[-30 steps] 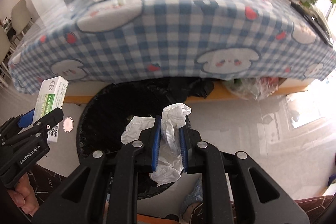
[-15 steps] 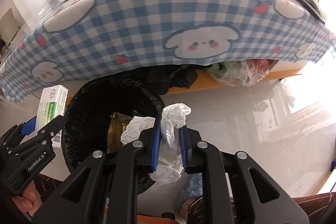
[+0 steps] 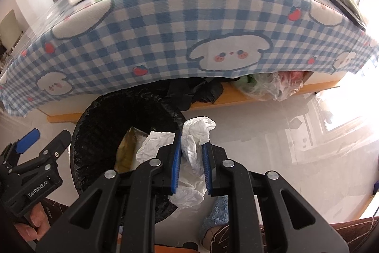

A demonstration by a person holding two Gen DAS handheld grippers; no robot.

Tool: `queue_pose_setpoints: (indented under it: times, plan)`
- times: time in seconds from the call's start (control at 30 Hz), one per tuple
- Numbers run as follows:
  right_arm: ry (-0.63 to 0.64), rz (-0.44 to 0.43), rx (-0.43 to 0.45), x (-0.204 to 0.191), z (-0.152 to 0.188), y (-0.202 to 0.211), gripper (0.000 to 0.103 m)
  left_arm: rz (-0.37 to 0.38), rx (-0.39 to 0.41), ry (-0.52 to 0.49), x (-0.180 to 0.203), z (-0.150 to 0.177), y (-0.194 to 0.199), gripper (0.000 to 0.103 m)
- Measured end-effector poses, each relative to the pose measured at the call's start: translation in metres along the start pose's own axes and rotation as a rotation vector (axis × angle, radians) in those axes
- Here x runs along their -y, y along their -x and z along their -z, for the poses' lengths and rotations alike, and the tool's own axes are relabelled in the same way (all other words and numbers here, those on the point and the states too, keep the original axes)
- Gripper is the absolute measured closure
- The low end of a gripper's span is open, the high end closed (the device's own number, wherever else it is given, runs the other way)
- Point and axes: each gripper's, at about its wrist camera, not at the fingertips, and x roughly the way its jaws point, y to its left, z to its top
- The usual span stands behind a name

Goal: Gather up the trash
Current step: 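Open the right tool to drop the white tissue into the bin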

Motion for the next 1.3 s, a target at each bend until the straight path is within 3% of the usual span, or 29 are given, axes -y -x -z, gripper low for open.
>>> queue_pose_setpoints:
  times: [0.3, 0.73, 1.0, 1.07, 1.13, 1.2, 1.3]
  plan:
    - [0.027, -0.072, -0.008, -0.033, 0.006, -0.008, 0.087, -0.019, 0.018, 0.015, -0.032, 0.009, 0.009, 0.006]
    - [0.113, -0.073, -0.007, -0.077, 0.008, -0.019, 0.087, -0.072, -0.003, 0.084, -0.078, 0.018, 0.016, 0.006]
    - [0.144, -0.125, 0.019, -0.097, 0.005, -0.015, 0.086, -0.094, 0.020, 0.108, -0.092, 0.018, 0.032, 0.006]
    - [0.152, -0.114, 0.037, -0.100, 0.005, -0.011, 0.084, -0.106, 0.025, 0.111, -0.095, 0.018, 0.035, 0.006]
    - [0.152, -0.122, 0.044, -0.100, 0.005, -0.008, 0.069, -0.114, 0.023, 0.114, -0.095, 0.018, 0.036, 0.006]
    - [0.160, -0.113, 0.052, -0.103, 0.006, -0.007, 0.066, -0.119, 0.019, 0.116, -0.095, 0.019, 0.035, 0.006]
    - [0.176, -0.105, 0.050, -0.104, 0.007, -0.008, 0.050, -0.137, 0.018, 0.108, -0.094, 0.019, 0.035, 0.006]
